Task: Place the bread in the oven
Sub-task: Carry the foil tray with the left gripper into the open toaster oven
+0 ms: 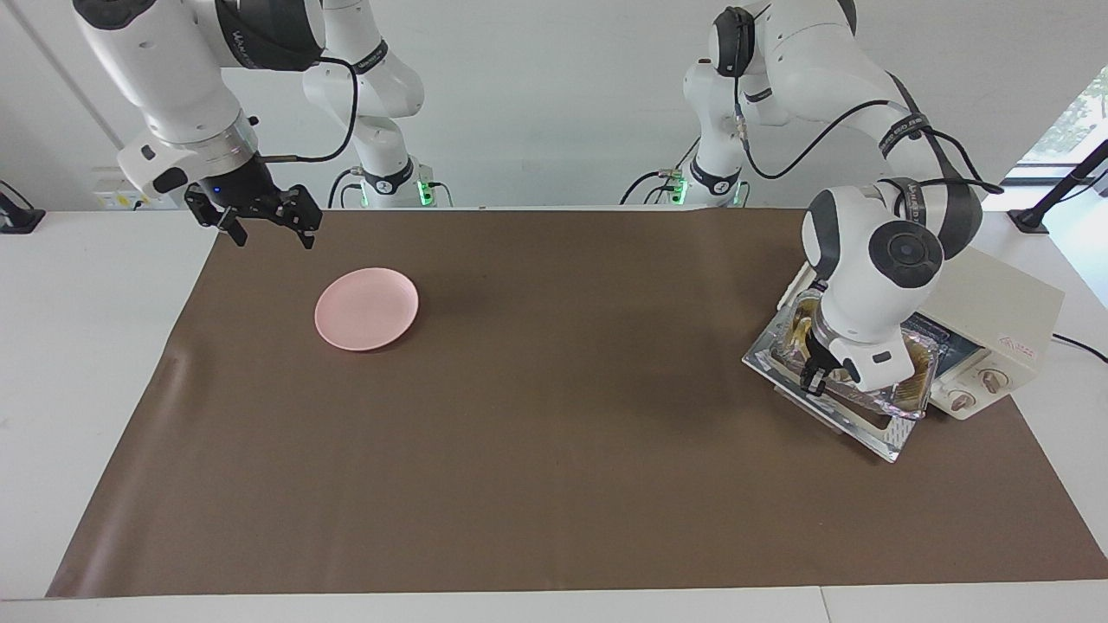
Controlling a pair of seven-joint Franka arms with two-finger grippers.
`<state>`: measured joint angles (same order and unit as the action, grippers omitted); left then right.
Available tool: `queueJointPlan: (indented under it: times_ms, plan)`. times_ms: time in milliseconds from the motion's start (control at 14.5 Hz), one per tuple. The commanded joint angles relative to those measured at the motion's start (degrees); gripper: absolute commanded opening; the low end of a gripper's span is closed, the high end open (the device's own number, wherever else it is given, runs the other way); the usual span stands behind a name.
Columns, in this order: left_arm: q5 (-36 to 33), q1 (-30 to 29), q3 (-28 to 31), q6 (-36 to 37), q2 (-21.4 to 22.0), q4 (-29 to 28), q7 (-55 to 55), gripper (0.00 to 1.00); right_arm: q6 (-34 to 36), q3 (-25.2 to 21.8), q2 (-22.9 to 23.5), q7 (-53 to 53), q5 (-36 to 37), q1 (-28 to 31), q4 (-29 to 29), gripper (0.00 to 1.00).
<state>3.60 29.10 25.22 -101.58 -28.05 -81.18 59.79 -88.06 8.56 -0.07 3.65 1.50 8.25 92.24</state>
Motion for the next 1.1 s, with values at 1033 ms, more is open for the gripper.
queueJointPlan:
  times_ms: [1033]
  plan:
    - [-1.31, -2.73, 0.27, -5.56, 11.52, -18.31, -8.46, 0.00, 0.34, 0.49, -1.17, -1.19, -0.10, 0.71, 1.19, 1.00]
